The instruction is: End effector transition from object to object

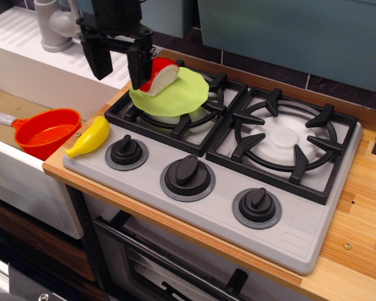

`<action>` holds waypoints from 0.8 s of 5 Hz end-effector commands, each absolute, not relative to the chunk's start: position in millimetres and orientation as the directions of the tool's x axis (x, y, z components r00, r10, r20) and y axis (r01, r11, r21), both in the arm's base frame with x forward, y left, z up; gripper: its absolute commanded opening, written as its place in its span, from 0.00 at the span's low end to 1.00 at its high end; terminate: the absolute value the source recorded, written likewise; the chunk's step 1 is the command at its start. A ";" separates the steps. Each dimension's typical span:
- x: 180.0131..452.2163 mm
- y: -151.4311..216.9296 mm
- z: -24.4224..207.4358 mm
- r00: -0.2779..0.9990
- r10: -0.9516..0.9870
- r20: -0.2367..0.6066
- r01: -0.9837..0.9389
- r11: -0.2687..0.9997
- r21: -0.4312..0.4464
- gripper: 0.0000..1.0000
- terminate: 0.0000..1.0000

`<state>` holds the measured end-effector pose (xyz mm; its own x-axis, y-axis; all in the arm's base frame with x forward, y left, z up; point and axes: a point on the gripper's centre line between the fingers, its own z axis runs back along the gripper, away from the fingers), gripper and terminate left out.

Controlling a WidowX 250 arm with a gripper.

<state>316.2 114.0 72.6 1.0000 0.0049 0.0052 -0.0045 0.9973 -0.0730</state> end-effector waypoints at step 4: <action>291.3 106.3 64.8 0.994 0.047 0.093 -0.044 0.998 -0.040 1.00 0.00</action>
